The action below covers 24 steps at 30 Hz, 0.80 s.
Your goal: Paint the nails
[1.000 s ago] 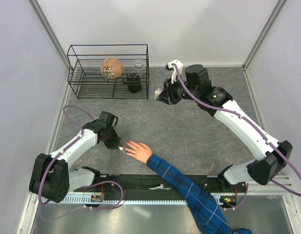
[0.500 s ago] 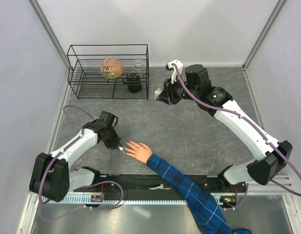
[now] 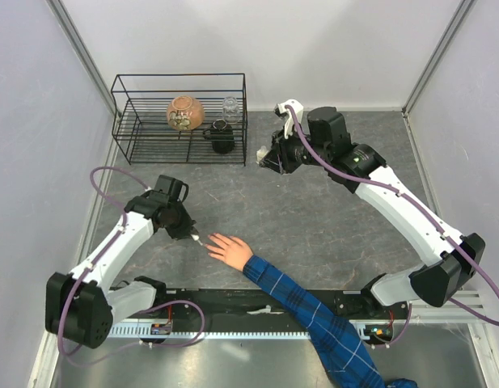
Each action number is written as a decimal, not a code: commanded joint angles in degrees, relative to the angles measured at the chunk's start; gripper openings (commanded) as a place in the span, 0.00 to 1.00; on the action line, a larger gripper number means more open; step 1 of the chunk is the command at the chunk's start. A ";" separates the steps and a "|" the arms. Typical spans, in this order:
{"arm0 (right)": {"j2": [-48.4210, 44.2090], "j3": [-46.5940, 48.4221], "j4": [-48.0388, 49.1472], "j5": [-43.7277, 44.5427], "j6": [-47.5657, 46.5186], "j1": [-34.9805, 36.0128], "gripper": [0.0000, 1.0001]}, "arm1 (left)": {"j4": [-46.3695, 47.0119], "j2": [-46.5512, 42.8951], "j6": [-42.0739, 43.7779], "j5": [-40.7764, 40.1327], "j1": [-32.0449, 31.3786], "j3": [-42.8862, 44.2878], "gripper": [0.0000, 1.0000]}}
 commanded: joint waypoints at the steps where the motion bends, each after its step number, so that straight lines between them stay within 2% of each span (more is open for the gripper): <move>1: -3.16 0.42 1.55 -0.10 -0.71 -0.26 0.00 | -11.17 -5.61 6.58 -2.02 2.54 6.25 0.02; 5: -4.48 -0.55 1.20 1.31 -1.77 -0.26 0.00 | -18.83 -10.45 14.32 -3.08 7.38 14.24 0.02; 6: -4.66 -0.55 1.28 1.40 -2.47 -0.26 0.00 | -18.49 -10.46 16.08 -2.38 8.43 18.78 0.02; 7: -4.66 -0.55 1.46 1.31 -2.82 -0.26 0.00 | -17.19 -10.28 19.66 1.72 8.79 21.35 0.02; 9: -4.05 0.15 1.90 0.87 -3.44 -0.18 0.00 | -11.93 -9.06 22.33 6.65 8.79 28.88 0.02; 10: -3.78 0.42 2.16 0.35 -3.70 -0.26 0.00 | -3.98 -8.27 23.73 12.68 8.79 31.20 0.02; 12: -3.25 1.29 3.30 -1.41 -3.79 -0.26 0.00 | 3.71 -4.77 23.83 18.25 8.79 37.59 0.02; 13: -2.99 1.73 3.39 -2.28 -4.05 -0.26 0.00 | 11.58 -3.35 23.31 23.85 8.79 39.37 0.02; 17: -2.90 2.79 4.45 -5.54 -4.23 0.00 0.00 | 24.19 4.38 21.64 36.80 8.62 47.90 0.02; 20: -2.81 3.75 5.33 -5.72 -5.02 0.70 0.00 | 25.37 9.13 24.26 39.90 5.64 55.54 0.02; 24: -2.37 5.86 5.42 -5.89 -5.46 1.49 0.00 | 18.54 13.44 31.82 37.45 -2.78 64.86 0.02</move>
